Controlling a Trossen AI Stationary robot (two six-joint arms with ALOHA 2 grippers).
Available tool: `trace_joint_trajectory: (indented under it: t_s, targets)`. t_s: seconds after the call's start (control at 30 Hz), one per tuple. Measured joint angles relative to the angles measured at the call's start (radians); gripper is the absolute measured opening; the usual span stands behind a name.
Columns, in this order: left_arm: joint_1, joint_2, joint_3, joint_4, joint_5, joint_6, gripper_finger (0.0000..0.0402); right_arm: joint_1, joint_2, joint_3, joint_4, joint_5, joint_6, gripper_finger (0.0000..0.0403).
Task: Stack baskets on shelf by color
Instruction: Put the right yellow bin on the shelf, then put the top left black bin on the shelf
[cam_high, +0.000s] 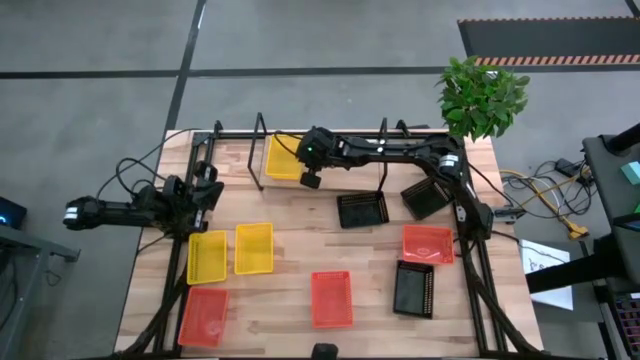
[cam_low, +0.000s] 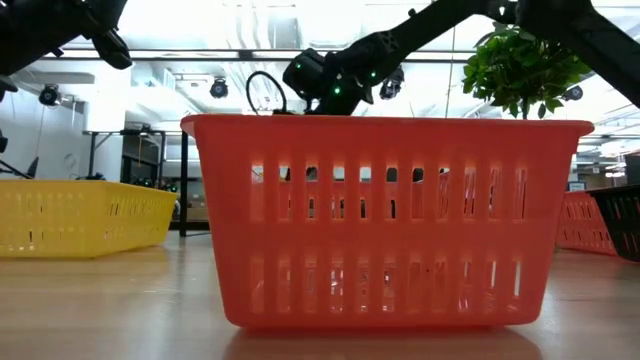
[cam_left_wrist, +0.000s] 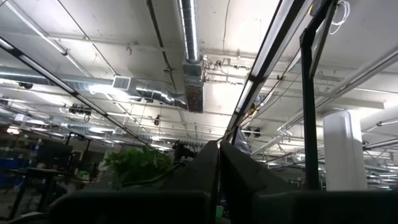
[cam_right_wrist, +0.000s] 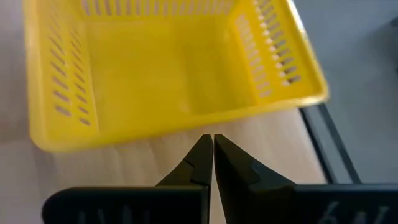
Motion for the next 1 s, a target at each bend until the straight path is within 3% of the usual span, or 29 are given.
trace_joint_trajectory:
  t_s: [0.7,1.0]
  targets:
    - [0.0,-0.001,0.0,0.001,-0.006,0.001,0.0,0.003,0.011,0.0,0.147,-0.004,-0.048,0.0008]
    - [0.0,-0.002,0.0,0.0,-0.007,0.0,0.0,0.017,-0.057,0.0,-0.027,0.044,-0.019,0.0008]
